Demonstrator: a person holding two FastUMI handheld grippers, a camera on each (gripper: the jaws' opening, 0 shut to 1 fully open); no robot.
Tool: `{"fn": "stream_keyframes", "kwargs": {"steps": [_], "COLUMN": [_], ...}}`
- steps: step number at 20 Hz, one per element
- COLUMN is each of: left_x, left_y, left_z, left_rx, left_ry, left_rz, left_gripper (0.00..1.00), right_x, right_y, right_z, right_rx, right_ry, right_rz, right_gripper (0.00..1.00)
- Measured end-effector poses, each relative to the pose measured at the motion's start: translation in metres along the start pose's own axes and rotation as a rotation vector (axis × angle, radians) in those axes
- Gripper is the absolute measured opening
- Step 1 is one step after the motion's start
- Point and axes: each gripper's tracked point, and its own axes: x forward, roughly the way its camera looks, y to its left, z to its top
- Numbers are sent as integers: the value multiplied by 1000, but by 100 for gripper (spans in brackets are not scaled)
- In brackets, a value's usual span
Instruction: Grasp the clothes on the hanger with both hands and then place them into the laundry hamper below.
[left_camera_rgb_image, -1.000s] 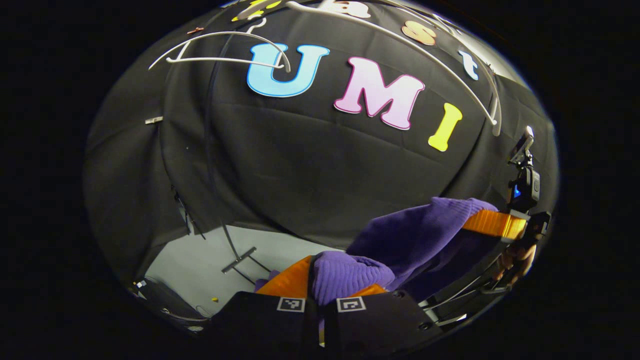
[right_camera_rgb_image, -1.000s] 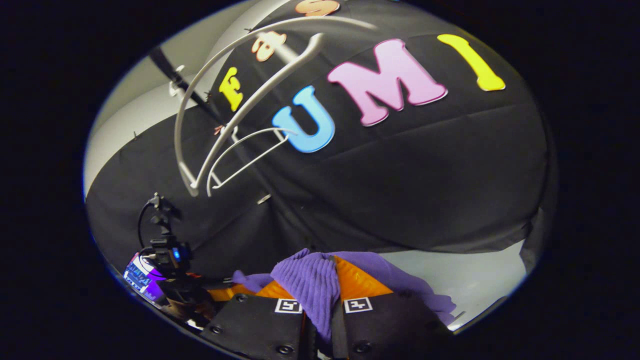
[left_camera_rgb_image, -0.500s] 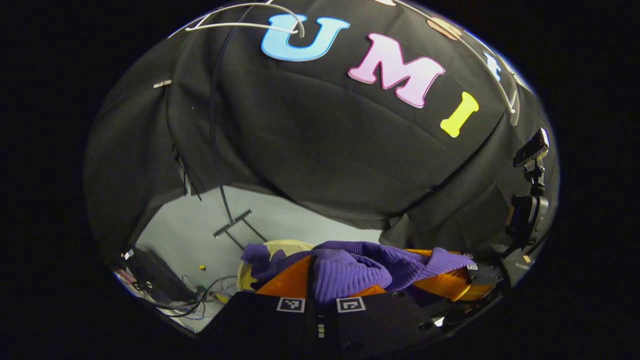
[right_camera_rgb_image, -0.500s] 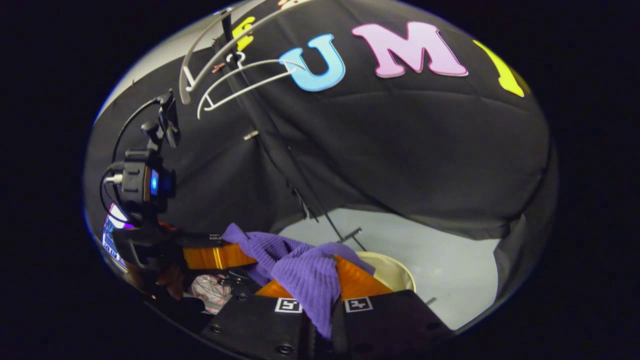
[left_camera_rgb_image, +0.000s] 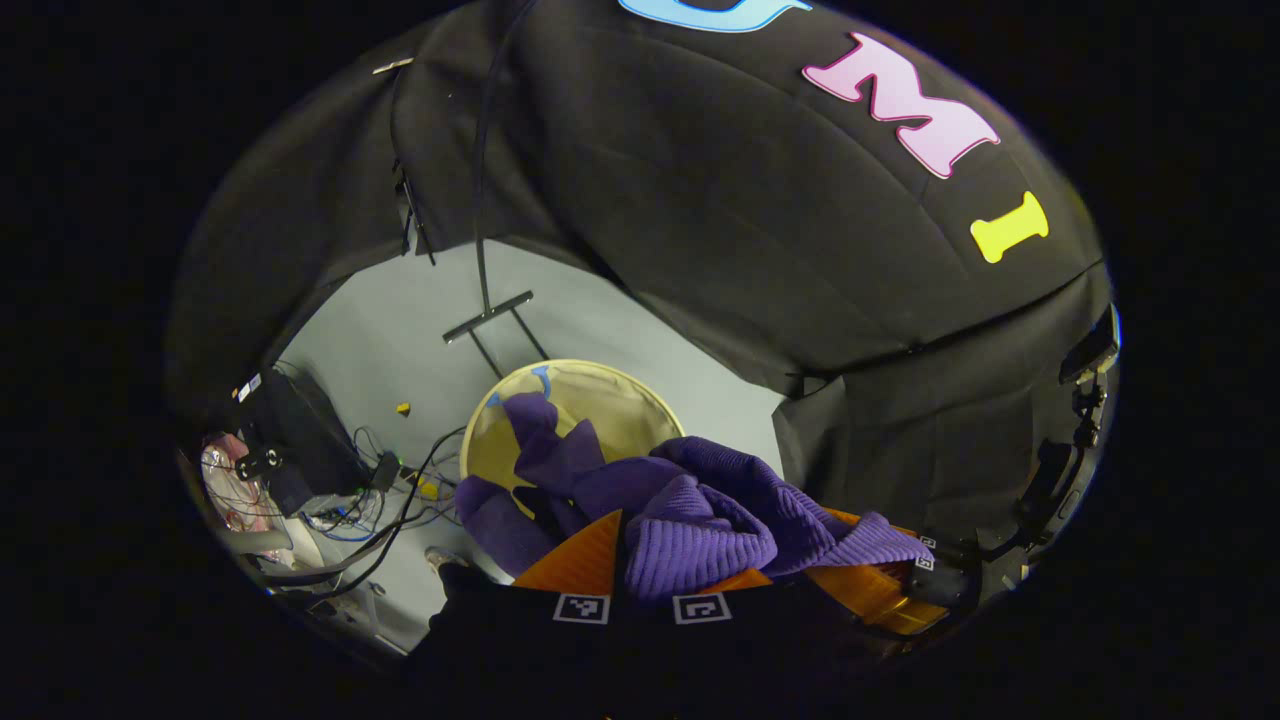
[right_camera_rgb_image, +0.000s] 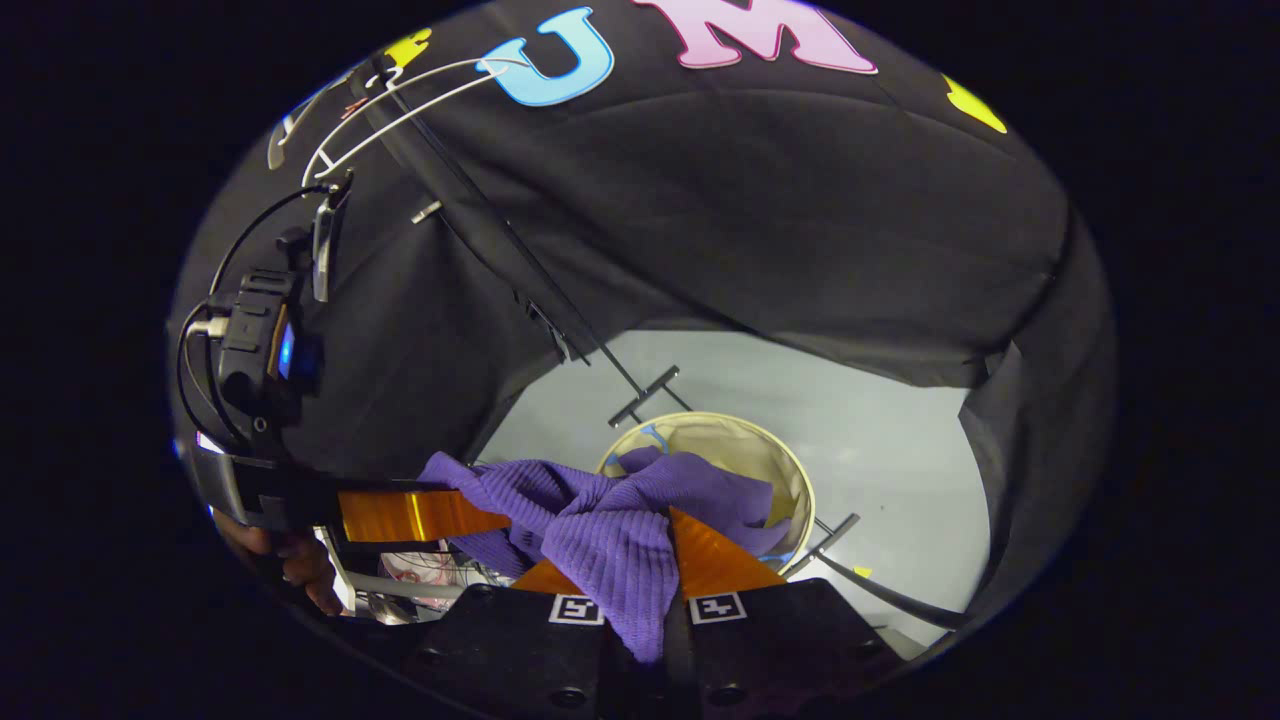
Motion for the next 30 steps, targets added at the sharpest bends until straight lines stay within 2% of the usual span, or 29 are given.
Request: {"fn": "stream_keyframes", "kwargs": {"steps": [5, 8, 10, 11, 13, 14, 16, 25, 30], "left_x": [6, 7, 10, 8, 11, 1, 11, -1, -9], "left_y": [0, -1, 1, 2, 8, 10, 14, 19, 17], "left_z": [-6, -9, -11, -8, 0, 3, 4, 7, 11], "left_rx": [-5, -13, -16, -19, -5, 3, 9, -39, -27], "left_ry": [29, 36, 41, 32, 2, -11, -26, -50, -77], "left_rz": [33, 6, 5, 8, 40, 57, 69, 59, 38], "left_gripper": [9, 10, 12, 24, 74, 99, 95, 95, 96], "right_x": [0, 2, 7, 8, 2, 1, -4, -12, -29], "right_y": [1, 0, -3, -4, -3, -2, -4, -3, 6], "right_z": [-4, -6, -5, 2, 5, 4, 5, 12, 16], "right_rx": [-14, -7, 0, 3, 8, 1, -10, 2, 2], "right_ry": [21, 31, 31, 17, 11, 7, 4, -32, -92], "right_rz": [5, 1, 2, 7, 11, 15, 9, 13, 2], "right_gripper": [21, 21, 52, 68, 99, 99, 99, 99, 99]}}
